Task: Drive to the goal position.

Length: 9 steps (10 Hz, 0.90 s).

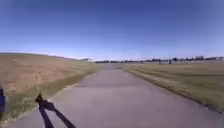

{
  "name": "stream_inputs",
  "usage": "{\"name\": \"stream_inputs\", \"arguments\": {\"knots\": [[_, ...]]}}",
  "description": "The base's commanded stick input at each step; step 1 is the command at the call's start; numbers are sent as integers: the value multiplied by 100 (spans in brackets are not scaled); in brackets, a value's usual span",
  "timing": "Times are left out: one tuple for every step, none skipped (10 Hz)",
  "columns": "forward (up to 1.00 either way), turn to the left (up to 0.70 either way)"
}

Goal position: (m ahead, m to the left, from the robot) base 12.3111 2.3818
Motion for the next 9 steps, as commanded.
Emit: {"name": "stream_inputs", "arguments": {"knots": [[70,0],[70,0],[70,0],[70,0],[70,0],[70,0],[70,0],[70,0],[70,0]]}}
